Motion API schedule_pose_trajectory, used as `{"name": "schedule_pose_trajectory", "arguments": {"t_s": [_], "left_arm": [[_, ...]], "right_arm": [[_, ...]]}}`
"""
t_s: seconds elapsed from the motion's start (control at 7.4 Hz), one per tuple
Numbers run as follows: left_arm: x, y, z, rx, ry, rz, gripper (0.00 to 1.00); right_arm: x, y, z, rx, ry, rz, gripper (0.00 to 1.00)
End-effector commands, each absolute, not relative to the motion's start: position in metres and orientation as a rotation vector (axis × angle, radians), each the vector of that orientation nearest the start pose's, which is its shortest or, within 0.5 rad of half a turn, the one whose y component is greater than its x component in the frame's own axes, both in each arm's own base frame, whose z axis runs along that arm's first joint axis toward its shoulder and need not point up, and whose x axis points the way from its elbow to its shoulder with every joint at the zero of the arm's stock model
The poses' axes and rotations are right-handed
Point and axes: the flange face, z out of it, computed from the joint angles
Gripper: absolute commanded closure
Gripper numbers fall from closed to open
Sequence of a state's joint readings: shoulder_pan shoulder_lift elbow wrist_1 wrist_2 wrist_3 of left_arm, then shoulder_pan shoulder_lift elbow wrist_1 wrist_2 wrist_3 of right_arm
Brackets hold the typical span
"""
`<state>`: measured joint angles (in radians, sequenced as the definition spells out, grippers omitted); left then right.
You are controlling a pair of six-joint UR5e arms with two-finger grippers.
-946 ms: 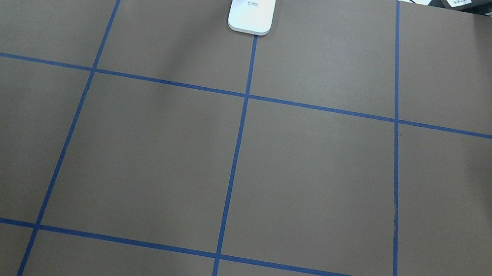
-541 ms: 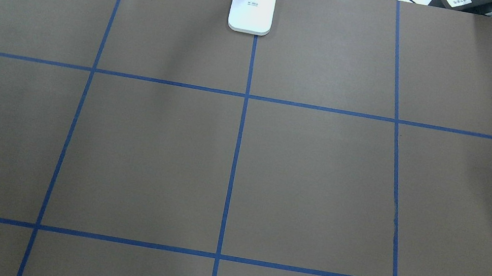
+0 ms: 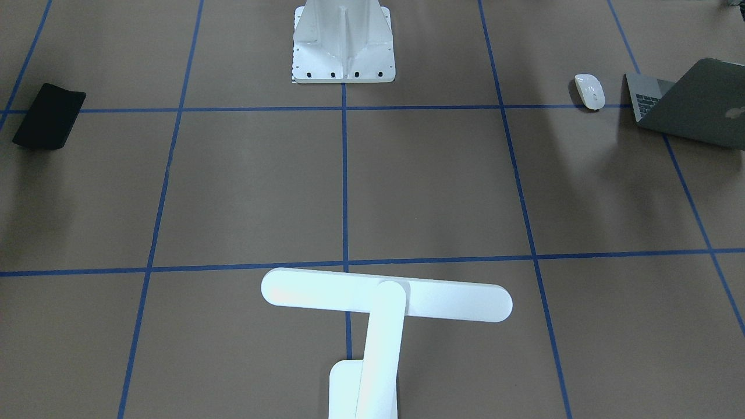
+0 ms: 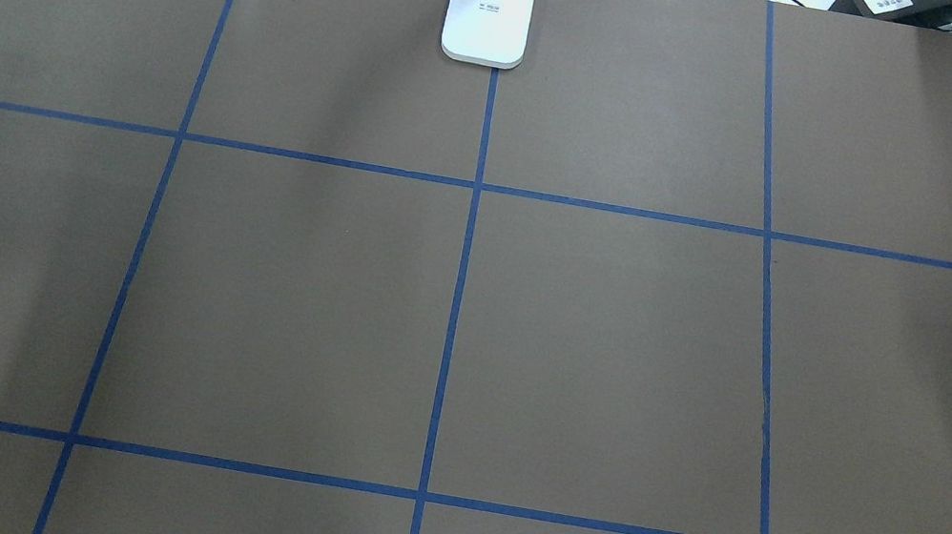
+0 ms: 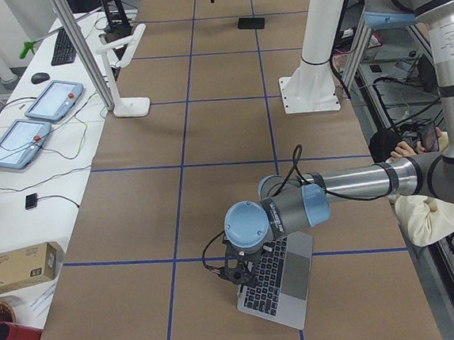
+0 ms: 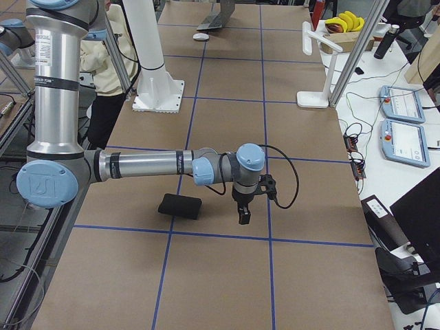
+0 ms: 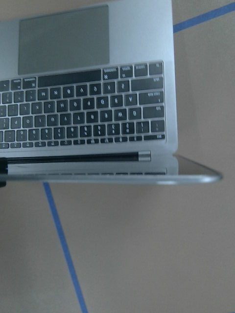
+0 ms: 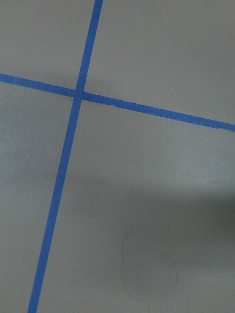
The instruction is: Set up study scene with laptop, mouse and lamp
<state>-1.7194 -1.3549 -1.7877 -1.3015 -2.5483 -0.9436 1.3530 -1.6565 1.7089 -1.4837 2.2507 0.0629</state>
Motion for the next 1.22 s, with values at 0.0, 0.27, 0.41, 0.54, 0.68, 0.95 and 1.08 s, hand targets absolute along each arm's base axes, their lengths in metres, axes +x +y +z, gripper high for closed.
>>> {"name": "schedule_pose_trajectory", "arguments": {"t_s": [0.0, 0.27, 0.41, 0.54, 0.68, 0.95, 1.08], "left_arm": [[-0.112, -0.406, 0.625, -0.644, 0.848, -1.104, 1.00], [-0.119, -0.459, 0.585, -0.650, 0.845, -1.106, 1.00], [-0.123, -0.481, 0.558, -0.657, 0.842, -1.111, 1.00], [-0.125, -0.495, 0.538, -0.658, 0.852, -1.127, 1.00], [-0.119, -0.508, 0.520, -0.695, 0.915, -1.156, 1.00], [-0.090, -0.545, 0.468, -0.716, 0.928, -1.161, 1.00], [-0.072, -0.562, 0.444, -0.725, 0.919, -1.164, 1.00]], "right_arm": [[-0.031, -0.468, 0.630, 0.034, -0.691, -0.195, 0.00], [-0.030, -0.457, 0.638, 0.016, -0.708, -0.200, 0.00], [-0.030, -0.450, 0.642, 0.007, -0.722, -0.204, 0.00], [-0.029, -0.449, 0.642, 0.007, -0.722, -0.204, 0.00], [-0.028, -0.445, 0.645, 0.000, -0.720, -0.200, 0.00], [-0.026, -0.437, 0.658, -0.032, -0.716, -0.178, 0.00], [-0.025, -0.431, 0.661, -0.039, -0.720, -0.182, 0.00]]}}
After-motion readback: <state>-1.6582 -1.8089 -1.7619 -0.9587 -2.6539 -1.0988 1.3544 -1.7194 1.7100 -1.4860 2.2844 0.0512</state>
